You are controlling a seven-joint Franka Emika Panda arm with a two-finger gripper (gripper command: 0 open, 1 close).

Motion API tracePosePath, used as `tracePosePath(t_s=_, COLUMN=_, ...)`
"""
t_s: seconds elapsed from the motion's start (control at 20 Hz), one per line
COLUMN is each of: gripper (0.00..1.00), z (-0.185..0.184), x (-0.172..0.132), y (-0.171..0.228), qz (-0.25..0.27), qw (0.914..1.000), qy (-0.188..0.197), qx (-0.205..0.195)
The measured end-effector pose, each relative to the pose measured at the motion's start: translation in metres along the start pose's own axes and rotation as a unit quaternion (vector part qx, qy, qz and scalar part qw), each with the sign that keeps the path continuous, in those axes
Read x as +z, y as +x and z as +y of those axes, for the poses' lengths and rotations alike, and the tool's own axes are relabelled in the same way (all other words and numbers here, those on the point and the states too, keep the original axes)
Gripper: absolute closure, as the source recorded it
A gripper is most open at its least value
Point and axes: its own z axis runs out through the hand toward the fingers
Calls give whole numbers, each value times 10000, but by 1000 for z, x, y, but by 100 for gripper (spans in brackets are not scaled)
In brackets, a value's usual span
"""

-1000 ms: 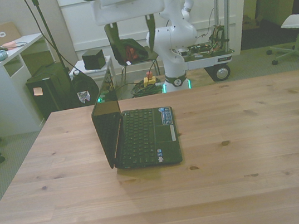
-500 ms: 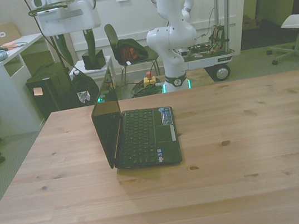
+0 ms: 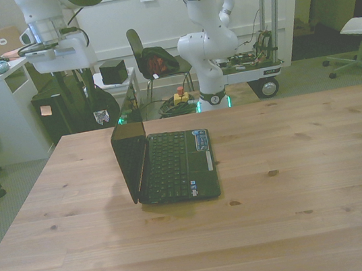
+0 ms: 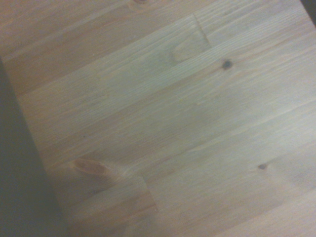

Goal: Close the laptop

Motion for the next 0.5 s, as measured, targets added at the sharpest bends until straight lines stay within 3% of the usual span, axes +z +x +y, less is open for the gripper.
tracePosePath(t_s=0.05, gripper=0, z=-6, x=4, y=-1, qz=-14, qw=10000, qy=-18, qx=-46)
tracePosePath(t_s=0.1, gripper=100, z=-11, x=7, y=-3, qz=-19, qw=10000, qy=-28, qx=-91)
tracePosePath(t_s=0.5, gripper=100, z=-29, x=27, y=-10, qz=4, qw=9997, qy=-33, qx=-254)
